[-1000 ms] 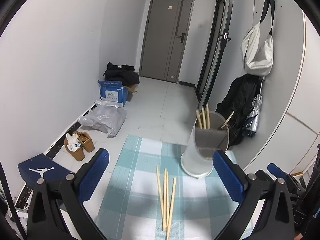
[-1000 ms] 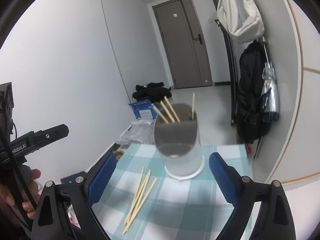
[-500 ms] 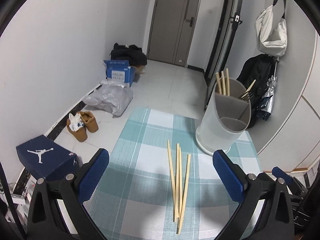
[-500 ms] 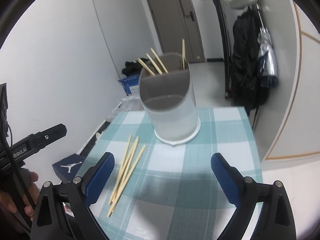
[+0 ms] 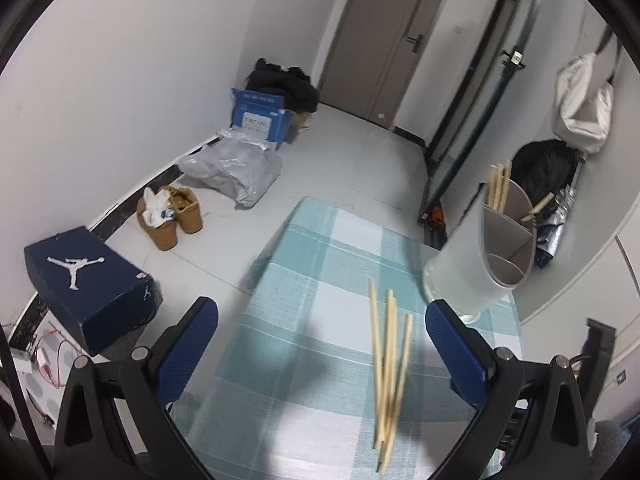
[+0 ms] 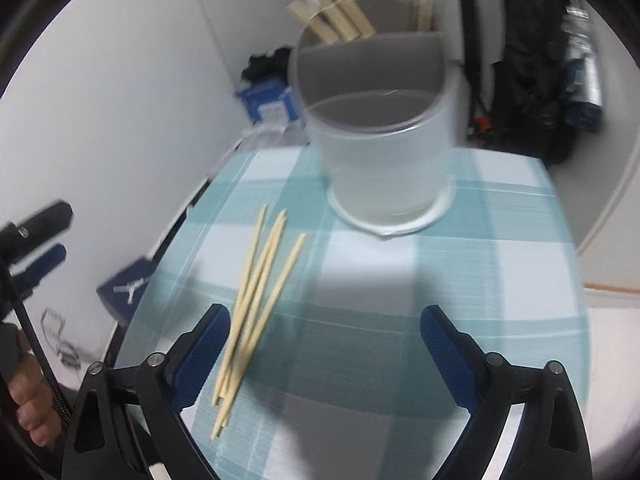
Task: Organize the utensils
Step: 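Close the right tool on another wooden chopstick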
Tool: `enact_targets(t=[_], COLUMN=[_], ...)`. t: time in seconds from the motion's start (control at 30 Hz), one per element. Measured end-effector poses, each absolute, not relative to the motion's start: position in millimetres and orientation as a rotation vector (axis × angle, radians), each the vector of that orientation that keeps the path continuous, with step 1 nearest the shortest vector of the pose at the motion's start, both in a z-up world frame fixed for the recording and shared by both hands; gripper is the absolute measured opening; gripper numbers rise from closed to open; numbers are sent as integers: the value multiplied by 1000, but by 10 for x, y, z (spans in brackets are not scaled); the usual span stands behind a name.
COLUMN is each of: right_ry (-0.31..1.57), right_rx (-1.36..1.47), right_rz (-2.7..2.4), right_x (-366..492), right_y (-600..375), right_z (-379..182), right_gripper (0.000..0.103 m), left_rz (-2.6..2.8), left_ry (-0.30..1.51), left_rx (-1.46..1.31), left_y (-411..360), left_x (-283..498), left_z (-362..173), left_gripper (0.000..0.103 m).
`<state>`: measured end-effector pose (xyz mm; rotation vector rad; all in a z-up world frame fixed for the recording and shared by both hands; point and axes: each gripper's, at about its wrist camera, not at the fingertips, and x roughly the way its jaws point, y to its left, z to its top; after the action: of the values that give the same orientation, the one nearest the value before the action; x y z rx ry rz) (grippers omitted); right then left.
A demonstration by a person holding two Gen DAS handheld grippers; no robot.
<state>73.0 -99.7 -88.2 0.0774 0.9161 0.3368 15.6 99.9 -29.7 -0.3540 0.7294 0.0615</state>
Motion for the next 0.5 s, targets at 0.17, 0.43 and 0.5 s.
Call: enact_targets(t=[0.17,0.43,0.5], right_ry=[982,962,968], right_rx=[-26,-94,-117], right_rz=[337,256,241], right_x=[916,915,887], right_y=[-620,-311,-275], right_z=[-1071,-1282,-1298], right_gripper=[59,38,21], left_rz=[70,89,93], left_ry=[758,818,818], left_rx=[-434,-503,-509], left_y=[1157,1275,1280], left_x=[176,214,207], left_z=[-353,-461,-454], left_gripper=[102,102,102])
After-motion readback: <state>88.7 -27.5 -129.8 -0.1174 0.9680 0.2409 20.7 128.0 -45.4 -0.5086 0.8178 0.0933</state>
